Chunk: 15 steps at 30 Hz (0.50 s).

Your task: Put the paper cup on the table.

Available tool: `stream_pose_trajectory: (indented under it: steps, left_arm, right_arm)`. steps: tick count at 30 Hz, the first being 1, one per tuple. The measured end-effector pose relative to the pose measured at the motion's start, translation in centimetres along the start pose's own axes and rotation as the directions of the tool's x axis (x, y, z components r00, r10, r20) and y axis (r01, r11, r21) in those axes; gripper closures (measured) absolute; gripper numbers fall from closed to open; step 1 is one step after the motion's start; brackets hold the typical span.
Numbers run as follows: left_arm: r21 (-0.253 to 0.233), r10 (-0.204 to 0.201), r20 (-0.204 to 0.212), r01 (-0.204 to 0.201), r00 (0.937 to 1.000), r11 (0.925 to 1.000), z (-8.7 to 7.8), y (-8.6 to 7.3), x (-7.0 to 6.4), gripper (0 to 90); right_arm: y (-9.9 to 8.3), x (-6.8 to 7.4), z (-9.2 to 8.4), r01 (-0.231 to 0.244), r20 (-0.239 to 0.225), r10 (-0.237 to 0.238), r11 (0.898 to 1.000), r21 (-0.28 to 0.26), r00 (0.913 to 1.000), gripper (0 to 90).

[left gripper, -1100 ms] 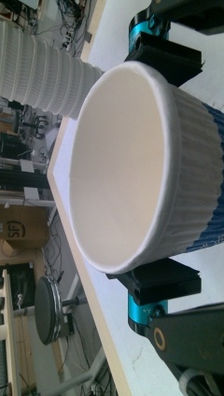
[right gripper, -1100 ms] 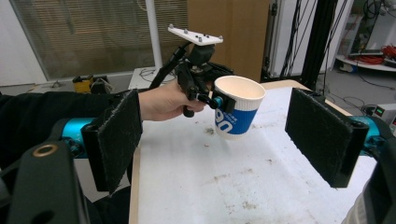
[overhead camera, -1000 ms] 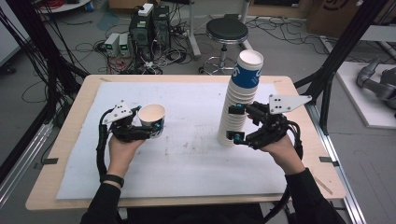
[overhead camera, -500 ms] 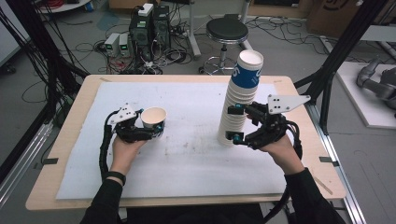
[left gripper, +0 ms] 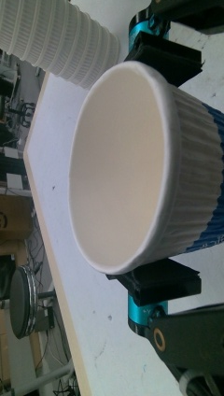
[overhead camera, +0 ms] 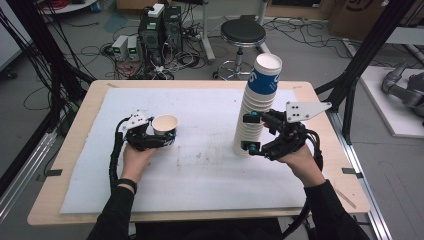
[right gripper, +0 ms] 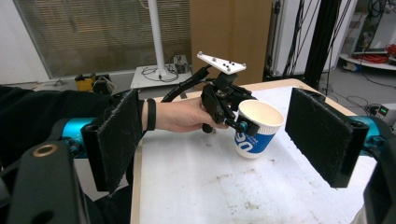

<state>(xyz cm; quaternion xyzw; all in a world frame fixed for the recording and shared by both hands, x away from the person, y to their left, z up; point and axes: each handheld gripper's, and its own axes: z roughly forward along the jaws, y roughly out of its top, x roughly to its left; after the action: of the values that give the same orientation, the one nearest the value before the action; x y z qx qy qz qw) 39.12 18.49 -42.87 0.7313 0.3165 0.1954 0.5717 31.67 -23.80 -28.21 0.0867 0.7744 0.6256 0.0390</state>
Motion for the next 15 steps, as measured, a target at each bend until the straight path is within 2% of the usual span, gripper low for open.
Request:
stream_pose_trajectory:
  steps: [3,13,15]
  left_arm:
    - [0.012,-0.01,-0.001,0.01,0.9999,0.9999,0.14,-0.24,0.19,21.8]
    - [0.045,-0.006,0.0,0.006,1.0,0.999,0.27,-0.43,0.24,20.1]
    - [0.047,-0.017,-0.001,0.017,0.9999,0.9987,0.21,-0.45,0.25,19.3]
  right_arm:
    - [-0.03,-0.04,-0.04,-0.003,0.0,0.003,1.0,0.003,1.0,19.0]
    - [-0.03,-0.03,-0.06,-0.003,0.002,0.003,1.0,0.003,1.0,19.0]
    - [-0.02,-0.05,-0.08,-0.003,0.002,0.003,1.0,0.001,1.0,19.0]
